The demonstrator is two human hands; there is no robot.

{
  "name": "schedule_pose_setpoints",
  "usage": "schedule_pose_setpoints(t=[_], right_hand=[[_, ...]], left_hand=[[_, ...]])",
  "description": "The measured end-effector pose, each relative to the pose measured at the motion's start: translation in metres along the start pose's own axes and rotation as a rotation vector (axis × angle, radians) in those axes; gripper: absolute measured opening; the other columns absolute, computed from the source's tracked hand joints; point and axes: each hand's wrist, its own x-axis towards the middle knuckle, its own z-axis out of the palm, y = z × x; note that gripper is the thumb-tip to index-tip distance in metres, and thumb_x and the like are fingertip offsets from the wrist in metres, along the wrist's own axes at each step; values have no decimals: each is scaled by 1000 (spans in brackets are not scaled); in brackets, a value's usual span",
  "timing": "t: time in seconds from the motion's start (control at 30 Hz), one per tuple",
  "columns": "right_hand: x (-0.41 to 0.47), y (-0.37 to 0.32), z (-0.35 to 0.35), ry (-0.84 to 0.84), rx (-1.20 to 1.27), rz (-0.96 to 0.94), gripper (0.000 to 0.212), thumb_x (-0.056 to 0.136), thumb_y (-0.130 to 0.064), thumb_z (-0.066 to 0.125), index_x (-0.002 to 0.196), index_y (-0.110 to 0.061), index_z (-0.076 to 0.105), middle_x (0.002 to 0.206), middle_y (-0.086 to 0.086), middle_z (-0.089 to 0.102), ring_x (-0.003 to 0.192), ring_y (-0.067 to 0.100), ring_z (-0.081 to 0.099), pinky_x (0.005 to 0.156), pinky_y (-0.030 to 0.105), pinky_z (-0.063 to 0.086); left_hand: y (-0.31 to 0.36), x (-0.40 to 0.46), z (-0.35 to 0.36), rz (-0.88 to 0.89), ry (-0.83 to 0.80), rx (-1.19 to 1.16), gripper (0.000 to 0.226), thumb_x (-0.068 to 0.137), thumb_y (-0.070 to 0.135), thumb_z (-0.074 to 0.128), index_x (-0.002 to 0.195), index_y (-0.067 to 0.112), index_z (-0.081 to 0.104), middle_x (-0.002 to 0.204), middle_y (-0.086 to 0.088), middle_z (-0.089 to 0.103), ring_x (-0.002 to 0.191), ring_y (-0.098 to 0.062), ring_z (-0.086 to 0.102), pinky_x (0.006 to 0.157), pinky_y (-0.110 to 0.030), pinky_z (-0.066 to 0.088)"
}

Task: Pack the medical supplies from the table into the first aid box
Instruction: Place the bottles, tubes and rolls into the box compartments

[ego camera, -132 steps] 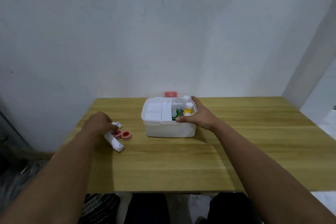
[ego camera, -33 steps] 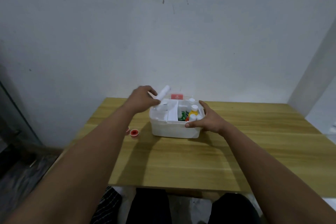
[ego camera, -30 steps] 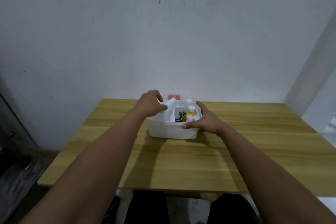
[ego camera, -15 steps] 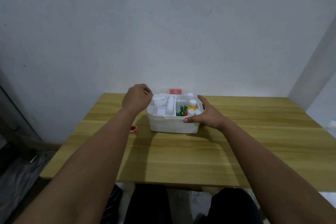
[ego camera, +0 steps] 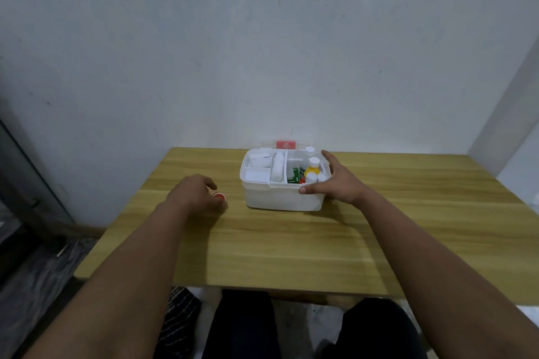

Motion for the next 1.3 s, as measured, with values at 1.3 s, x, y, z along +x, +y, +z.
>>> schedule_pose_setpoints(t=[1.3], right_hand=[[-1,2,1,-6,0,16,159,34,-59,101,164,-34,13,153,-4,47,134,24,54,106,50,53]], left_hand=[[14,-13,21,207,128,227,52,86,57,66,132,35,64,120,2,62,110,-20,58,81,-38,55]])
